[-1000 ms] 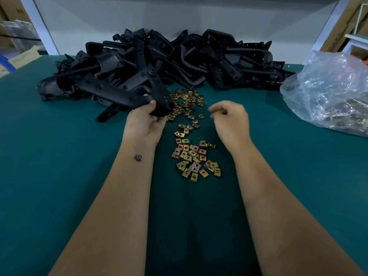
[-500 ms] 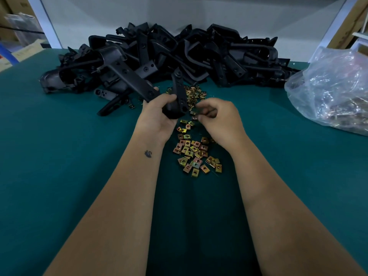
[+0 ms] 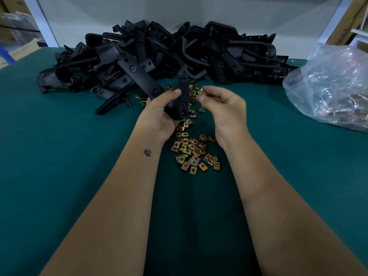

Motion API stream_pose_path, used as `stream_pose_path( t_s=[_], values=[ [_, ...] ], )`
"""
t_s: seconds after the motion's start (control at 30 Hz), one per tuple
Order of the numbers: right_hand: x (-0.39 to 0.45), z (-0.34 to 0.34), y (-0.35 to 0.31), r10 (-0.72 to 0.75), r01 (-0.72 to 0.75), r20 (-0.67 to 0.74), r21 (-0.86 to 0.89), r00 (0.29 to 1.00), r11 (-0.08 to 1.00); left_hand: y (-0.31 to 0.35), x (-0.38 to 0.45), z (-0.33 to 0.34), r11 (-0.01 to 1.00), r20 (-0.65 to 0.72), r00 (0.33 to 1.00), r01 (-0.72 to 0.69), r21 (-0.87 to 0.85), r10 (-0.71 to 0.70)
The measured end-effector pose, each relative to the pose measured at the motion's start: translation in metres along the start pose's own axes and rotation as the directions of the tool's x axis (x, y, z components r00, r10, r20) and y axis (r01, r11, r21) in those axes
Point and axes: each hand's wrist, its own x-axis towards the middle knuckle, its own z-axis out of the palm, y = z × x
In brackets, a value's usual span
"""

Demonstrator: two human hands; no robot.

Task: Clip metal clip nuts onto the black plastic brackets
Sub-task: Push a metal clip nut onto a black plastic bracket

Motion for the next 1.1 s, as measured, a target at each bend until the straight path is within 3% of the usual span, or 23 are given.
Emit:
stream_pose_path(
  t_s=[0.5, 1.1],
  values=[
    [-0.0032, 0.0030, -0.0061, 0.075, -0.086, 0.089, 0.122, 0.993, 0.989, -0.0022, 0.0012, -0.0007, 0.994, 0.097, 0.995, -0.012, 0.106, 0.002],
    [-0.0009, 0.0016, -0.0057, 0.104, -0.125, 0.099, 0.232, 0.990, 0.965, -0.0033, 0.0031, -0.0037, 0.987, 0.175, 0.984, -0.053, 0.149, 0.026]
  ],
)
